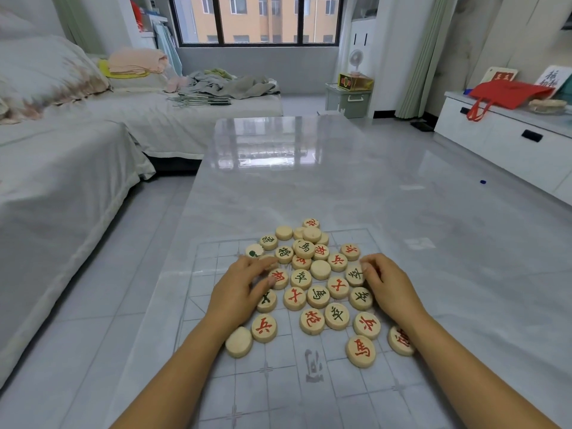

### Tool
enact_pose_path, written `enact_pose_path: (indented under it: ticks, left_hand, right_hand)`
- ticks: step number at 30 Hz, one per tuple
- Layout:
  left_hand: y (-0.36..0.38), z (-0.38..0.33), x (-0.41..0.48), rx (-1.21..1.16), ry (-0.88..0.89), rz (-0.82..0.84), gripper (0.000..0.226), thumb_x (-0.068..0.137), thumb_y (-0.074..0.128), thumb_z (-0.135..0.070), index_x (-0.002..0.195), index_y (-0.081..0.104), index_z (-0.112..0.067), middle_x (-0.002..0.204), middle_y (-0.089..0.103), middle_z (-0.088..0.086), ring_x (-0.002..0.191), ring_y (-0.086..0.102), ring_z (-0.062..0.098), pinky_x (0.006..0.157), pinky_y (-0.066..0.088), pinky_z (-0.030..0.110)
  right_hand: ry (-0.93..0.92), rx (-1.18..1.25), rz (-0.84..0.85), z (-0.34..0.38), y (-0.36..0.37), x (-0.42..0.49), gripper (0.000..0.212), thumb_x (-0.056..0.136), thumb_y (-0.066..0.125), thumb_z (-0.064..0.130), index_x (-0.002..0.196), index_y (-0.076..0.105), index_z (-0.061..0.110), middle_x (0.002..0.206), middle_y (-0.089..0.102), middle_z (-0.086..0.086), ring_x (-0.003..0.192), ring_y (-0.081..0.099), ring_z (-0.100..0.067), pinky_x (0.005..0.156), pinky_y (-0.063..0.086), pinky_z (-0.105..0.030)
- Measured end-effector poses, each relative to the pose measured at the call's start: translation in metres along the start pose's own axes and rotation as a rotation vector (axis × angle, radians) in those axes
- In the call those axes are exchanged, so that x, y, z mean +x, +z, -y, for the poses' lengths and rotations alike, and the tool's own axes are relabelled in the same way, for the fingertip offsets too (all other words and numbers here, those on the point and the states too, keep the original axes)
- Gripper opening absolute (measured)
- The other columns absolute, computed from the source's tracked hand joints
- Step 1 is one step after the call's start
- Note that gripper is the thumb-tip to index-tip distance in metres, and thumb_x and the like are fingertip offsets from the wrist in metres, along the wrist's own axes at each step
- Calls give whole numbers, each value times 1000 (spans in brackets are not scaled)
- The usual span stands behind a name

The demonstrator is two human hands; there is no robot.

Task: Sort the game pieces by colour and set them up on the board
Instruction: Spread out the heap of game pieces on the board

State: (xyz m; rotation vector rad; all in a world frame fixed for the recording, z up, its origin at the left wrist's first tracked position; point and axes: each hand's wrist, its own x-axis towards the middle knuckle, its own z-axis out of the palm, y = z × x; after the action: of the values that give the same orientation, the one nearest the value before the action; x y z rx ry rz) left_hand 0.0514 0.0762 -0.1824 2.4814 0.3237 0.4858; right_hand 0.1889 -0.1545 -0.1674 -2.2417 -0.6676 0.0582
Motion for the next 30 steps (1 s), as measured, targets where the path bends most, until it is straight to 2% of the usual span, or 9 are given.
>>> enact_pose_path:
  ticks: [2, 7, 10, 13, 16, 20, 25, 28, 30]
  left_hand:
    - [0, -1, -1, -10, 34, 47, 57, 78, 33, -60, 122, 59, -34, 99, 49, -11, 95, 46, 9, 80, 42, 25]
    - [-1, 0, 1, -134, 9, 63, 23, 86, 57, -37, 105, 68, -33, 92, 51, -15, 91, 49, 10, 78, 40, 21]
    - [-5, -3, 2, -239, -38, 49, 11, 85, 63, -30, 92, 69, -36, 94, 57, -8, 89, 52, 4, 73, 38, 11]
    - [-7, -3, 1, -284, -70, 12, 12, 84, 66, -18, 88, 71, -28, 90, 59, -8, 82, 53, 2, 67, 36, 4]
    - [-9, -1, 0, -372, -153, -29, 7, 83, 67, -18, 82, 71, -24, 87, 62, -6, 83, 57, 8, 70, 41, 10]
    - [-9, 3, 1, -413, -193, -68, 9, 82, 67, -15, 84, 69, -24, 88, 65, 0, 82, 58, 13, 72, 45, 19]
    - [-7, 2, 2, -393, -199, -125, 13, 84, 63, -7, 86, 67, -19, 89, 66, 1, 80, 57, 12, 66, 43, 8]
    - [-7, 1, 2, -397, -220, -133, 15, 85, 61, -7, 84, 65, -21, 92, 67, 2, 85, 59, 16, 72, 45, 16]
    - [-7, 1, 3, -394, -231, -137, 15, 85, 61, -7, 83, 65, -21, 92, 67, 3, 86, 59, 18, 74, 46, 21]
  right_hand:
    - [-2, -12, 0, 0, 1, 0, 12, 96, 42, 20, 98, 54, 20, 88, 55, 3, 82, 50, -13, 62, 33, -20]
    - [-46, -137, 43, 0, 3, 2, 19, 94, 43, 19, 105, 59, 15, 102, 47, -1, 87, 51, -17, 74, 38, -26]
    - [-183, -192, 7, 14, 8, 8, 24, 92, 49, 22, 111, 61, 15, 104, 47, -1, 97, 47, -17, 80, 40, -28]
    - [-199, -301, 78, 37, 20, 17, 25, 91, 50, 30, 109, 61, 17, 107, 48, -2, 104, 43, -19, 82, 40, -32]
    - [-151, -447, 135, 51, 29, 26, 23, 90, 50, 29, 104, 59, 14, 109, 48, -5, 104, 44, -23, 73, 36, -30]
    - [-64, -404, 188, 57, 27, 27, 24, 87, 56, 30, 104, 54, 14, 113, 48, -6, 102, 47, -24, 73, 40, -33]
    - [-5, -307, 286, 62, 27, 25, 30, 85, 59, 26, 111, 50, 12, 117, 46, -8, 99, 51, -25, 77, 42, -32]
    - [-29, -250, 253, 62, 26, 23, 24, 86, 59, 23, 107, 51, 13, 113, 43, -6, 90, 49, -21, 72, 38, -27]
    - [-152, -305, 150, 56, 25, 18, 17, 89, 53, 21, 104, 50, 14, 104, 41, -3, 84, 45, -19, 67, 36, -29]
